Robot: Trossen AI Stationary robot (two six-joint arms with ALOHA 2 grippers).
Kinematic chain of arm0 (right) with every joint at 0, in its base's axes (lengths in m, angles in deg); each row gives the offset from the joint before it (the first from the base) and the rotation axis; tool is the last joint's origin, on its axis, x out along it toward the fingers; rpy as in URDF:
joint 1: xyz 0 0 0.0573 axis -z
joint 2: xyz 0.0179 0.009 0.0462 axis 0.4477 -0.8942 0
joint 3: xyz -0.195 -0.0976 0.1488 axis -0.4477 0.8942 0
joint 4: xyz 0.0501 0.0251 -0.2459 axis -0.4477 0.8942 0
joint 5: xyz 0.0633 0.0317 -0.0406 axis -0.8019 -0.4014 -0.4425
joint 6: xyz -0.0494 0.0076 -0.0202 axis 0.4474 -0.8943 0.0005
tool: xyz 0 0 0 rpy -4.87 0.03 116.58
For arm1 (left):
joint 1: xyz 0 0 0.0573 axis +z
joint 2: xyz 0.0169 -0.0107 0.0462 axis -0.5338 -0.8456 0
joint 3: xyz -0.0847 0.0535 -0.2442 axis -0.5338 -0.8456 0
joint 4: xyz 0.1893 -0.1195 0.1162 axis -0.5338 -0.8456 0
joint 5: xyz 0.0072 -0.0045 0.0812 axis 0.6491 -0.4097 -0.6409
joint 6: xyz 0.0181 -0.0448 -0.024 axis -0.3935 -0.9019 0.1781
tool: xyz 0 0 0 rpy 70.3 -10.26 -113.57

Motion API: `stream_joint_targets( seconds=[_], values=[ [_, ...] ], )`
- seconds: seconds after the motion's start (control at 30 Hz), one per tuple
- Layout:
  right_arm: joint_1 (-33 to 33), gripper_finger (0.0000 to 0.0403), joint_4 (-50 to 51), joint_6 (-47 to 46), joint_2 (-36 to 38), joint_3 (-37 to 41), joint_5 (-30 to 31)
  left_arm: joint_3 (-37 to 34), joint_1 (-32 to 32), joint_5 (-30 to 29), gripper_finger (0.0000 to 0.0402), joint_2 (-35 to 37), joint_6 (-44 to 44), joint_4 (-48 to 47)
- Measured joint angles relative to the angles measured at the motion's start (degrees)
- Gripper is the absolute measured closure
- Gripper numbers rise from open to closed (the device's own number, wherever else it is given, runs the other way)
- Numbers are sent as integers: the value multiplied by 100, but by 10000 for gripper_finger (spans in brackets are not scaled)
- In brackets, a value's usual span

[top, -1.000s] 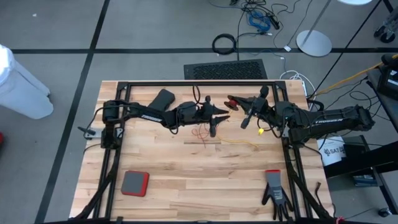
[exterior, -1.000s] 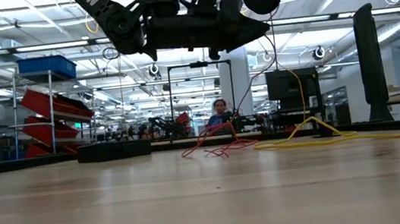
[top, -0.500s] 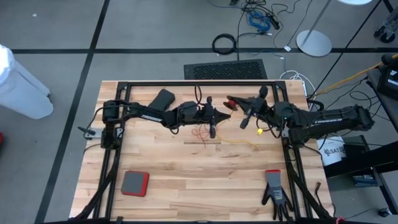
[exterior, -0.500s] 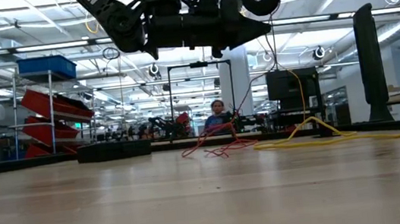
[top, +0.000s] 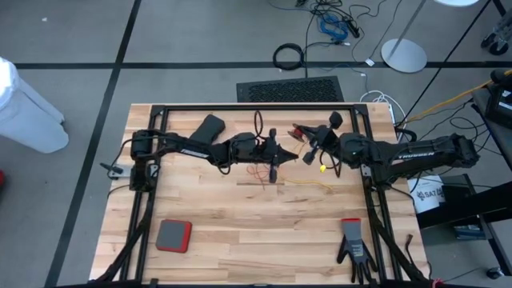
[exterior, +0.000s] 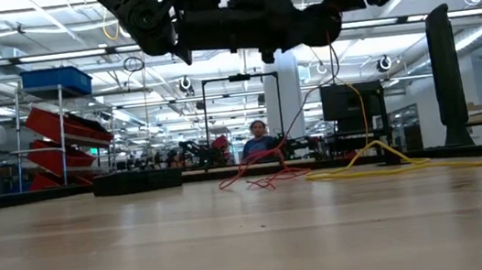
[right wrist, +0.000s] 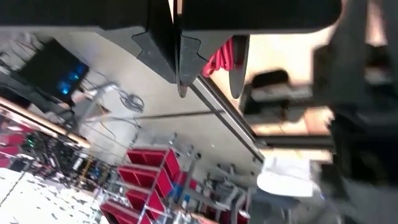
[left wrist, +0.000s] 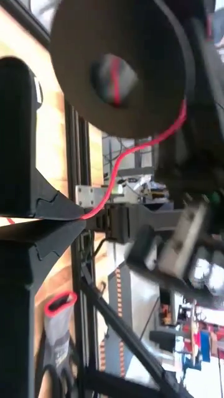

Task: Coil cords
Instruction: Uncoil the red wire from the spool

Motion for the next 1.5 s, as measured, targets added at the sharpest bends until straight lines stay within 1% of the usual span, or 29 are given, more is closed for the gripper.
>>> stream_joint_targets(
  seconds=[0.07,0.13,0.23,0.37,0.47,0.6,0.67,0.73,0.8,0.9,1.03,1.1,1.2,1.3,1.43,1.5],
  values=[
    [0,403,200,-59,2,0,77,-2,-22,37,401,106,67,-31],
    [0,403,381,-137,2,0,80,-4,-22,18,401,329,251,-325],
    [0,403,541,-195,4,1,84,-12,-15,-257,401,692,582,-946],
    [0,403,593,-196,74,0,84,-15,1,-814,401,1170,1063,-1854],
    [-9,403,606,-196,183,0,82,-15,0,-1357,401,1463,1393,-2483],
    [-75,403,573,-188,381,1,67,-15,25,-2084,401,1641,1711,-3143],
    [-133,403,562,-170,470,0,58,-15,75,-2283,401,1639,1757,-3366],
    [-194,403,488,-145,565,2,29,-40,142,-2354,401,1604,1754,-3475],
    [-257,403,392,-130,648,0,-12,-108,215,-2358,401,1561,1654,-3428],
    [-297,403,183,-128,734,0,-302,-147,303,-2287,401,1394,1473,-3388],
    [-292,403,-161,-88,746,2,-529,-151,324,-1725,401,1071,1183,-3117],
    [-291,403,-453,-33,685,0,-557,-149,264,-1435,402,841,1126,-2763],
    [-291,403,-778,113,552,0,-573,-102,118,-1224,402,495,1006,-2361],
    [-274,403,-1075,320,372,0,-404,127,-18,-1045,402,191,995,-2276],
    [-239,403,-1257,625,105,1,92,444,-175,-912,402,-90,1013,-2285],
    [-183,403,-1247,736,-5,0,240,555,-241,-828,402,-130,1045,-2303]
  ],
)
